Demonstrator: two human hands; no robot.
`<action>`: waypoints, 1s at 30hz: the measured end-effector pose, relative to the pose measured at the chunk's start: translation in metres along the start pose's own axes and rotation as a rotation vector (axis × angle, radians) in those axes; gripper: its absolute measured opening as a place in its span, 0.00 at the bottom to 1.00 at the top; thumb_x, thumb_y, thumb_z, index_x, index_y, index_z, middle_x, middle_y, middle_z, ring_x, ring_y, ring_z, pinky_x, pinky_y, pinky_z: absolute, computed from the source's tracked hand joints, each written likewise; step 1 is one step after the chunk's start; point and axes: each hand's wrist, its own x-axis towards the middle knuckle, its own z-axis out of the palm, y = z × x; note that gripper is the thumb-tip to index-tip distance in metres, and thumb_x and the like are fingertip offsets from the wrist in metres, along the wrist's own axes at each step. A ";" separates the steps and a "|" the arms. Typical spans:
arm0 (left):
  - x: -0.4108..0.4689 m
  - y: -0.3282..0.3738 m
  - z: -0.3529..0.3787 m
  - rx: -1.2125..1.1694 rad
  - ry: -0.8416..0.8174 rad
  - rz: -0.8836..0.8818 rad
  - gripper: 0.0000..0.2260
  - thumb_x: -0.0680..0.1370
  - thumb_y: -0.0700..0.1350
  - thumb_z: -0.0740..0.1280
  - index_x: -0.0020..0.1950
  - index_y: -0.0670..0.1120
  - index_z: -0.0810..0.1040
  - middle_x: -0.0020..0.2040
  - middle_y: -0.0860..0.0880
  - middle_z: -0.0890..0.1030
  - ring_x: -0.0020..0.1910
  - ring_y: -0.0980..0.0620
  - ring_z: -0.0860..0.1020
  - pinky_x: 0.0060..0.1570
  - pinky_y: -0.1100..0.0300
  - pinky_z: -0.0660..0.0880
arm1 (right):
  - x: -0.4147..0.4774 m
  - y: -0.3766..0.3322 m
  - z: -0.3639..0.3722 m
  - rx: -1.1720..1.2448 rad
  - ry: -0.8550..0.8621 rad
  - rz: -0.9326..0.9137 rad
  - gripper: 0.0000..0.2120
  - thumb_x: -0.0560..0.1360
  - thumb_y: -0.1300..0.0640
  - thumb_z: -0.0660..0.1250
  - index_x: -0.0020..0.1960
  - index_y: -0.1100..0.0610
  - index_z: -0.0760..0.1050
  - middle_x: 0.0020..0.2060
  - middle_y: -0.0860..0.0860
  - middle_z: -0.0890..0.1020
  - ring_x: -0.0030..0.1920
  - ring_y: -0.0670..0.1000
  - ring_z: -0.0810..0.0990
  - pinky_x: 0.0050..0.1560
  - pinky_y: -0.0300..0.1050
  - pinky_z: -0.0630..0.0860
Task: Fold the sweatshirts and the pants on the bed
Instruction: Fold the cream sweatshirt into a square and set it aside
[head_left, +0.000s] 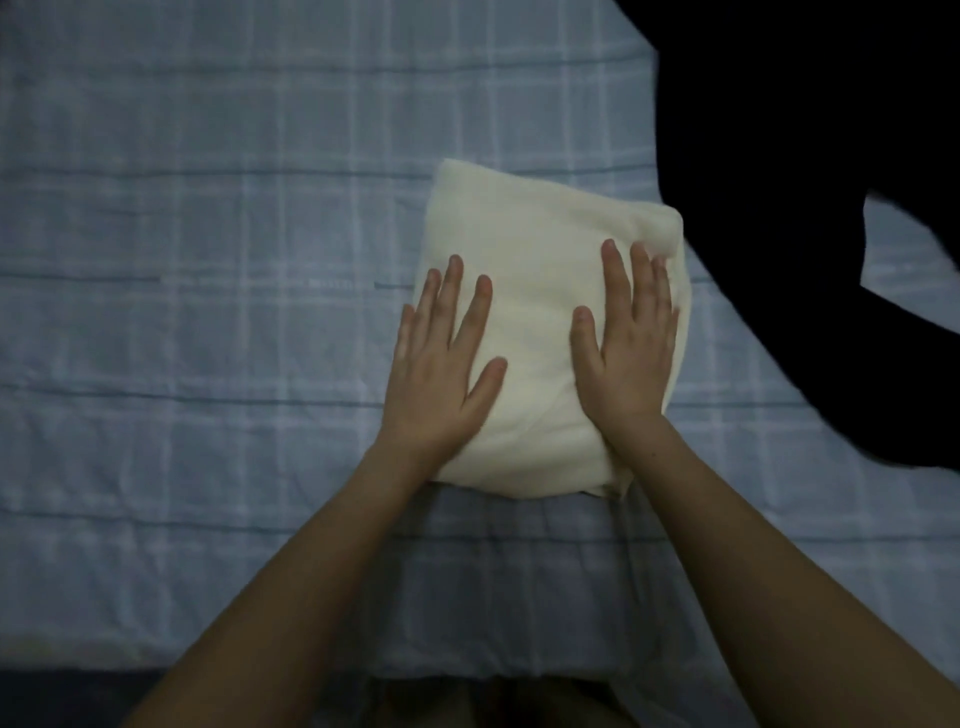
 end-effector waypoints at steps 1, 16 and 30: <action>-0.011 -0.002 0.006 -0.006 0.005 -0.012 0.31 0.81 0.56 0.54 0.81 0.50 0.49 0.81 0.47 0.44 0.80 0.47 0.44 0.77 0.44 0.48 | -0.001 0.002 0.003 -0.007 0.003 -0.010 0.29 0.80 0.43 0.52 0.80 0.46 0.55 0.79 0.51 0.57 0.80 0.54 0.51 0.74 0.67 0.55; -0.015 -0.019 0.010 -0.316 0.151 -0.082 0.31 0.77 0.55 0.64 0.78 0.49 0.61 0.79 0.49 0.55 0.78 0.46 0.56 0.76 0.59 0.51 | -0.046 0.011 -0.036 0.010 -0.070 0.209 0.37 0.73 0.32 0.65 0.76 0.29 0.48 0.80 0.56 0.48 0.76 0.61 0.51 0.73 0.61 0.54; -0.019 -0.028 -0.004 -0.729 0.037 -0.404 0.42 0.65 0.64 0.73 0.76 0.63 0.58 0.68 0.69 0.64 0.67 0.66 0.66 0.61 0.75 0.62 | -0.056 0.002 -0.047 0.457 -0.184 0.301 0.45 0.68 0.40 0.75 0.73 0.24 0.48 0.66 0.36 0.69 0.61 0.41 0.71 0.58 0.39 0.67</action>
